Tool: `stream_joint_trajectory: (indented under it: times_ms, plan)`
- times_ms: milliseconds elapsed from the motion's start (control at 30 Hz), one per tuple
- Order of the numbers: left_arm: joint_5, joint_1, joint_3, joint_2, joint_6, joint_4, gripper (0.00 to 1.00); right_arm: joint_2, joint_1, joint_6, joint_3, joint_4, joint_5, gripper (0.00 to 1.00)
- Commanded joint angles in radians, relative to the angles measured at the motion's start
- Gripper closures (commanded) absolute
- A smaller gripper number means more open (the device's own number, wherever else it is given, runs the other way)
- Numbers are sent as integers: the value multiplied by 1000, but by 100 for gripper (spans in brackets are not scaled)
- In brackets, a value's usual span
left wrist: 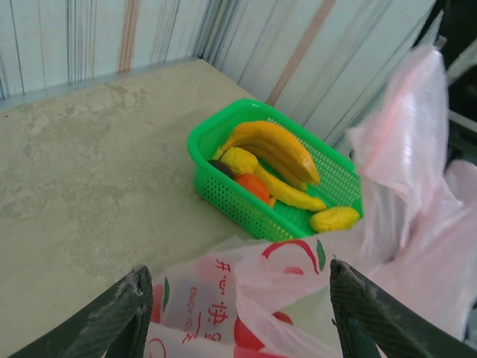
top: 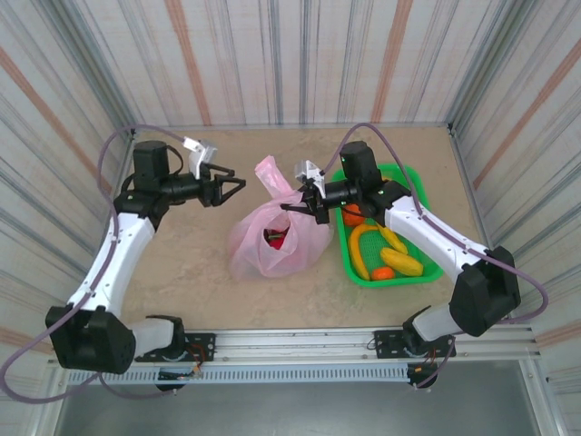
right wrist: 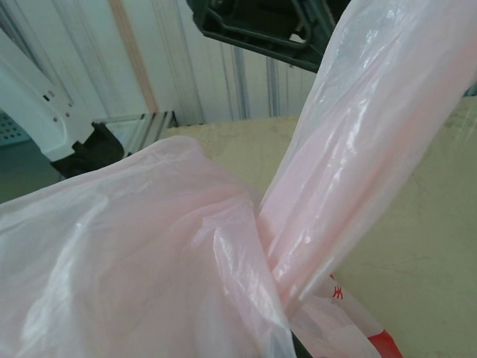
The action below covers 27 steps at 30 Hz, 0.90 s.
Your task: Place the fake fruits into the plastic bag and tie a complex knot
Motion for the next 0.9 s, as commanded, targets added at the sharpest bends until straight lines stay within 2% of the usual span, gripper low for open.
stream_joint_trajectory:
  times_ms: [0, 233, 433, 600, 700, 867]
  plan:
    - [25, 0, -17, 29, -191, 180, 34, -21, 8, 34, -20, 21, 0, 100]
    - [-1, -64, -30, 118, -320, 317, 31, -21, 8, 57, -32, 64, -7, 100]
    - [33, -126, -18, 201, -382, 442, 29, -24, 12, 66, -40, 75, -11, 100]
    - [153, -177, 18, 259, -399, 500, 27, -26, 14, 77, -50, 88, -20, 100]
    - [230, -193, 2, 268, -436, 590, 26, -33, 14, 77, -57, 89, -20, 100]
    - [296, -201, -22, 239, -460, 685, 25, -48, 10, 71, -71, 85, 0, 100]
